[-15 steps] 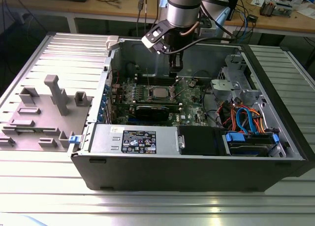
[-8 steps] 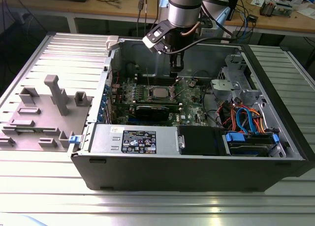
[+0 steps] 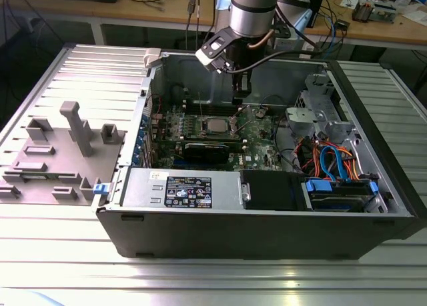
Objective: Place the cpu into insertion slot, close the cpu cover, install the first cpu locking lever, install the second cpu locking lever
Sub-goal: 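Close the cpu cover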
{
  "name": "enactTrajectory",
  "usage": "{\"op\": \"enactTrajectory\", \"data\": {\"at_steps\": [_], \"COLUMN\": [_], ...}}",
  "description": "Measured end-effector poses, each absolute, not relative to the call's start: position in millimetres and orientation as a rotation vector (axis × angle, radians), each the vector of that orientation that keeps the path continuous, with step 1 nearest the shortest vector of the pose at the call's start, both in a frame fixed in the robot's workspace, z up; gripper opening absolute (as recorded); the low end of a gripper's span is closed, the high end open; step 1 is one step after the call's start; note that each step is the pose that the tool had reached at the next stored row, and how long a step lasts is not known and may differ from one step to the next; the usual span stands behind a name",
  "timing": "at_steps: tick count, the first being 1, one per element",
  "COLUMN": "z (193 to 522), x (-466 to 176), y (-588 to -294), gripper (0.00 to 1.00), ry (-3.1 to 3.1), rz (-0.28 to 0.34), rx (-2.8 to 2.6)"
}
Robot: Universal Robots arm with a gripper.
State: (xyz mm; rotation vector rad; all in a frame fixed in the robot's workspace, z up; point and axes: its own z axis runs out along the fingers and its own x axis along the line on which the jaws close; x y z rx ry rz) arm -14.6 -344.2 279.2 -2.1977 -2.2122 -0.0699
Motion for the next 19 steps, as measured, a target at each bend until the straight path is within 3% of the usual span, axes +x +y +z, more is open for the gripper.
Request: {"op": "enactTrajectory", "data": {"at_steps": [19], "z": [279.2], "x": [-11.8], "y": [-344.2], "gripper": [0.11], "ry": [-2.212], "rz": [-0.070], "rx": [-2.198]}}
